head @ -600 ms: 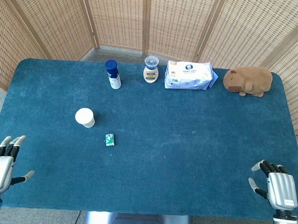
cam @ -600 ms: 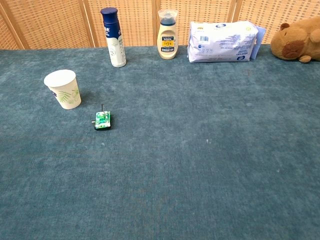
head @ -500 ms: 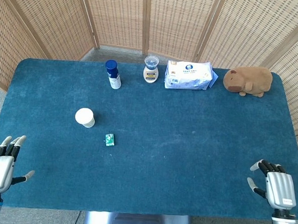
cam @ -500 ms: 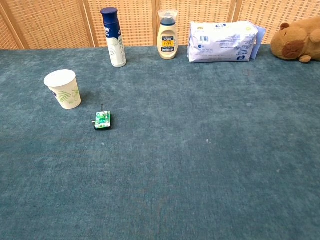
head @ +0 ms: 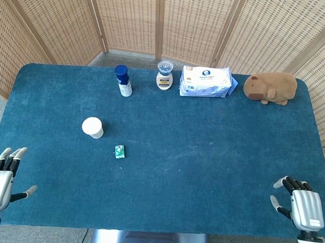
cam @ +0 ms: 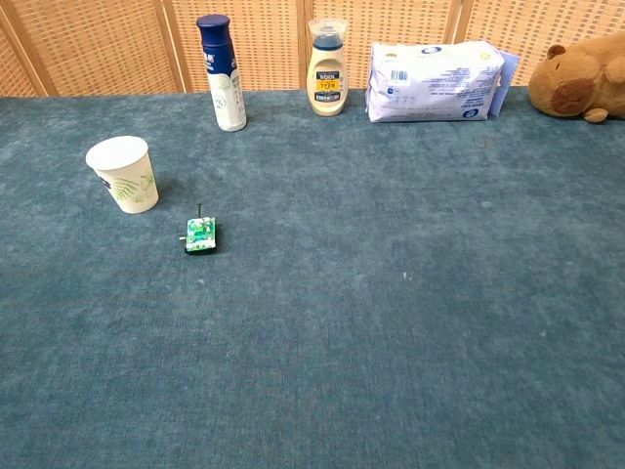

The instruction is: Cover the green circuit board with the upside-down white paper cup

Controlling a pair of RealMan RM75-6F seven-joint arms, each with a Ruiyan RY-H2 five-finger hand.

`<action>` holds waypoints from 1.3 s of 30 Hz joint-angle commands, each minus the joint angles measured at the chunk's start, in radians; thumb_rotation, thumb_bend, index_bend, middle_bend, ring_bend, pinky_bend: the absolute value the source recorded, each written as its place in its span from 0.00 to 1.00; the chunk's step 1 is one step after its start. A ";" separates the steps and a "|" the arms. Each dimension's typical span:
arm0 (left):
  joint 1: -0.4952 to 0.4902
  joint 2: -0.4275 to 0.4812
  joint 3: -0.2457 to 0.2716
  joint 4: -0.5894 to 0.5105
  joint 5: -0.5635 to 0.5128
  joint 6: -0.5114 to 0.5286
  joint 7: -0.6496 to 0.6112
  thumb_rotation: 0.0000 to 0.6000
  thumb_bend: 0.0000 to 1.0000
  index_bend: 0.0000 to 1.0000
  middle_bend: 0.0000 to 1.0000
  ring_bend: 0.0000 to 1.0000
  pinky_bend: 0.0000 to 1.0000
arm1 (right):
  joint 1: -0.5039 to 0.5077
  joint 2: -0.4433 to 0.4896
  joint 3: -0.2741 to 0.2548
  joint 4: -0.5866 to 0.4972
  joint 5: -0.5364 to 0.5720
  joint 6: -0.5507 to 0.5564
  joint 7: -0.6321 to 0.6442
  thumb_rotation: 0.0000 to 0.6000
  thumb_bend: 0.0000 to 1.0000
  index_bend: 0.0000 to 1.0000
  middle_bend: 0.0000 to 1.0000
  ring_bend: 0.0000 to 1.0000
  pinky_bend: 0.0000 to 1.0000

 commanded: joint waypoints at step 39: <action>-0.771 -0.067 -0.196 0.111 -0.790 -0.632 0.657 0.86 0.12 0.00 0.02 0.00 0.22 | -0.062 0.027 0.014 0.057 0.044 0.052 0.098 1.00 0.31 0.47 0.44 0.47 0.37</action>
